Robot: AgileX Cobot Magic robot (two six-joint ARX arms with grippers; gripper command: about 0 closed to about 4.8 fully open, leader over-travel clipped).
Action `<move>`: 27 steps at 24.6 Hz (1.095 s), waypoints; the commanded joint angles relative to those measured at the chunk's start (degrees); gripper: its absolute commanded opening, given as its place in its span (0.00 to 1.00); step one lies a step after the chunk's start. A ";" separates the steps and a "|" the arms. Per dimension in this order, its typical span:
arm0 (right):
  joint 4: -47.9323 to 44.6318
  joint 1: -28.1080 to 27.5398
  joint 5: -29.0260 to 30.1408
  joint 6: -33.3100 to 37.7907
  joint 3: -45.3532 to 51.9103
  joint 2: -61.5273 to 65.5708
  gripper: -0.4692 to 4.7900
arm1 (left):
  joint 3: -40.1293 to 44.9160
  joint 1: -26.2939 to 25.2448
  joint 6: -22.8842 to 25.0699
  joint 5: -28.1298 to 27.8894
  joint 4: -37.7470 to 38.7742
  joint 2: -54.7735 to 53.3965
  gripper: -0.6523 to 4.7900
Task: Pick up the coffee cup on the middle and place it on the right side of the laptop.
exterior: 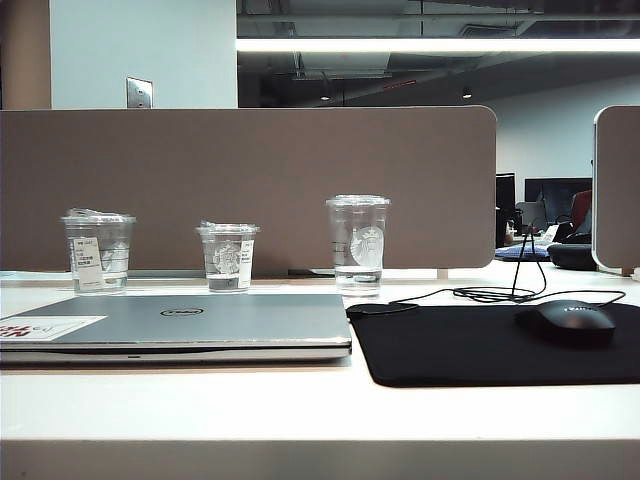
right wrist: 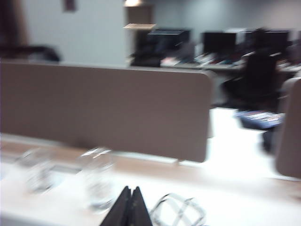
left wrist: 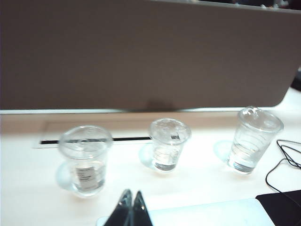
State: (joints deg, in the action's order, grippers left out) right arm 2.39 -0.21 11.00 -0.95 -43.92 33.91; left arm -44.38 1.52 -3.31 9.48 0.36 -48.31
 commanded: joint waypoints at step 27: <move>8.04 7.28 10.32 -3.85 -29.18 43.04 0.08 | -19.76 9.75 4.79 -0.42 -32.17 -60.87 1.00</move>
State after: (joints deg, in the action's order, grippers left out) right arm 11.49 6.98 21.21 -4.56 -72.66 77.03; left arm -62.11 11.31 1.48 10.48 -31.05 -107.31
